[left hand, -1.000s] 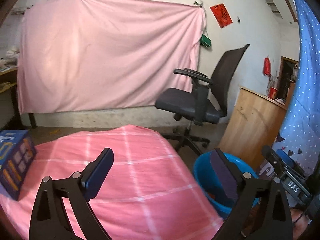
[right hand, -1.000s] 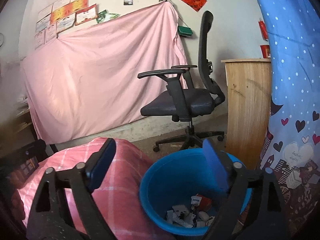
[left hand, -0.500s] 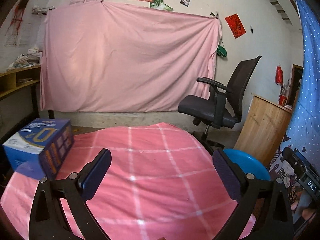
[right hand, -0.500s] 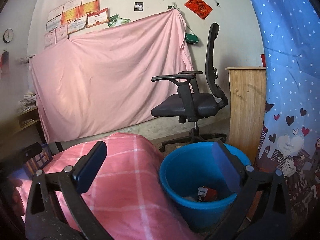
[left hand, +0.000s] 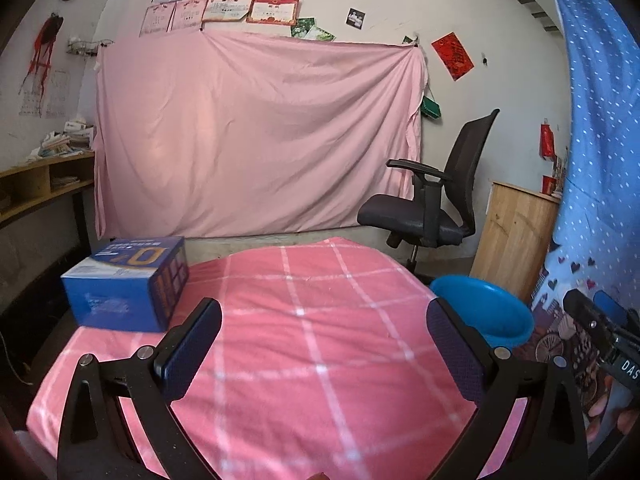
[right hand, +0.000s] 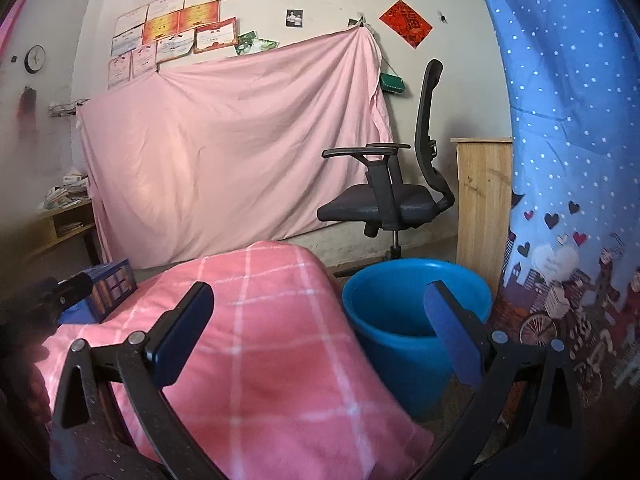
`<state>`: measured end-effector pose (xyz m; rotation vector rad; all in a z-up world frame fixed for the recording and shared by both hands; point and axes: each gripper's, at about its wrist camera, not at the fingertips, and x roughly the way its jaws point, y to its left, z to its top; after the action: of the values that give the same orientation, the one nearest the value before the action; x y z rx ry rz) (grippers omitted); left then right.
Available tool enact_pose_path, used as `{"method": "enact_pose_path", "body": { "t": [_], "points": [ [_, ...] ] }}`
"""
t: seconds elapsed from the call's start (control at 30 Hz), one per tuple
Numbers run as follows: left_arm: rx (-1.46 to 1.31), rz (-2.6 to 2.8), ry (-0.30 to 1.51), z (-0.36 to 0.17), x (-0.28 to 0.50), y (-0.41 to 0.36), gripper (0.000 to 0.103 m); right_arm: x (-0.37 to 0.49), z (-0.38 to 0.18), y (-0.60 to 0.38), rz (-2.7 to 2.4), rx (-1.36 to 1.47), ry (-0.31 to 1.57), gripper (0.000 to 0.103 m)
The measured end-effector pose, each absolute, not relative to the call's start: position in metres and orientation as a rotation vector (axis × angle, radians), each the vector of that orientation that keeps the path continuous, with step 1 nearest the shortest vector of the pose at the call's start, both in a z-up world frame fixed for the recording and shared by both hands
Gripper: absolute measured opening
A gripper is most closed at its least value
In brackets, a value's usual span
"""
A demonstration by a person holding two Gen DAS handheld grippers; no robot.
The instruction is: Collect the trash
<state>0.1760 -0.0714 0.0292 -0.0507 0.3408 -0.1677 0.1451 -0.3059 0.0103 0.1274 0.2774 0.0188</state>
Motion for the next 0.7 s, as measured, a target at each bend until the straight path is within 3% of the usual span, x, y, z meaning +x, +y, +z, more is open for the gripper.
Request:
{"method": "enact_pose_path", "body": {
  "t": [0.7],
  "points": [
    [-0.022,-0.127,0.268,0.016,0.052,-0.036,0.101,0.04,0.001,-0.247,0.038,0.09,0.273,0.103]
  ]
}}
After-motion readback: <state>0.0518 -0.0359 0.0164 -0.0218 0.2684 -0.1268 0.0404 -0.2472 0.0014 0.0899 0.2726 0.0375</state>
